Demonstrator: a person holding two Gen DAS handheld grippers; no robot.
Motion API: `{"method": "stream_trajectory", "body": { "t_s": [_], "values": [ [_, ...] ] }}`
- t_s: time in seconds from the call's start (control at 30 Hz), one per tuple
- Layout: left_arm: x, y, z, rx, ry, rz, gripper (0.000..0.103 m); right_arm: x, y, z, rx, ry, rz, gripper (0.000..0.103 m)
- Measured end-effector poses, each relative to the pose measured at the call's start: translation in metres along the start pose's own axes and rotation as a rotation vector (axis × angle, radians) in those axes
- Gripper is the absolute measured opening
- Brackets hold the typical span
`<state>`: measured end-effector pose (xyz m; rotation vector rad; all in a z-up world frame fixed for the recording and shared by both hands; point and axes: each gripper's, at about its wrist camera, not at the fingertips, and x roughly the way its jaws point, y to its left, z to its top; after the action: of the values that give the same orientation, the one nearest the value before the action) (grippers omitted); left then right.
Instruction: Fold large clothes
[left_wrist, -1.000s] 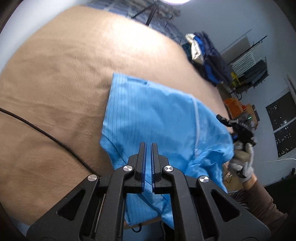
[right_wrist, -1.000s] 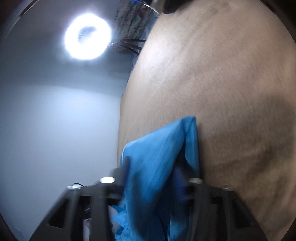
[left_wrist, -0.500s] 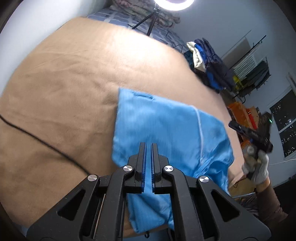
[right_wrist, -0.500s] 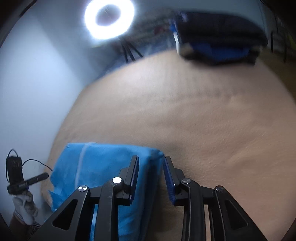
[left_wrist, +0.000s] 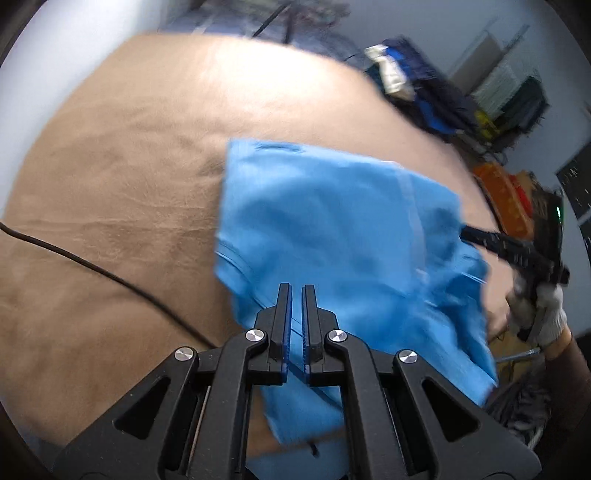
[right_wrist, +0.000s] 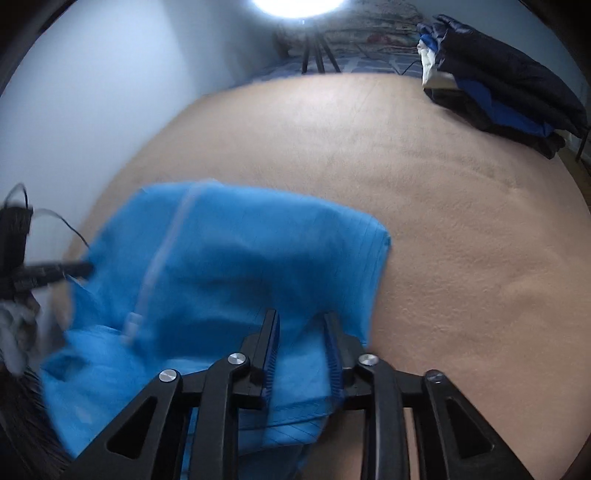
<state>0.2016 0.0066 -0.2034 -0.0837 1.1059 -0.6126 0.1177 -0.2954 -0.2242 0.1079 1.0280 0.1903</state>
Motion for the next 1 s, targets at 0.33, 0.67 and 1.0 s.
{"method": "stream_trajectory", "body": {
  "t_s": [0.33, 0.67, 1.0],
  "values": [
    [-0.028, -0.1, -0.052, 0.331, -0.045, 0.083, 0.04, -0.03, 0.09, 0.014, -0.101, -0.008, 0.377, 0.054],
    [0.003, -0.096, -0.074, 0.4, 0.029, 0.179, 0.012, 0.035, 0.13, 0.02, -0.195, 0.178, 0.342, 0.049],
    [0.001, -0.091, -0.089, 0.454, 0.016, 0.149, 0.001, 0.061, 0.126, 0.025, -0.155, 0.173, 0.248, 0.0]
  ]
}}
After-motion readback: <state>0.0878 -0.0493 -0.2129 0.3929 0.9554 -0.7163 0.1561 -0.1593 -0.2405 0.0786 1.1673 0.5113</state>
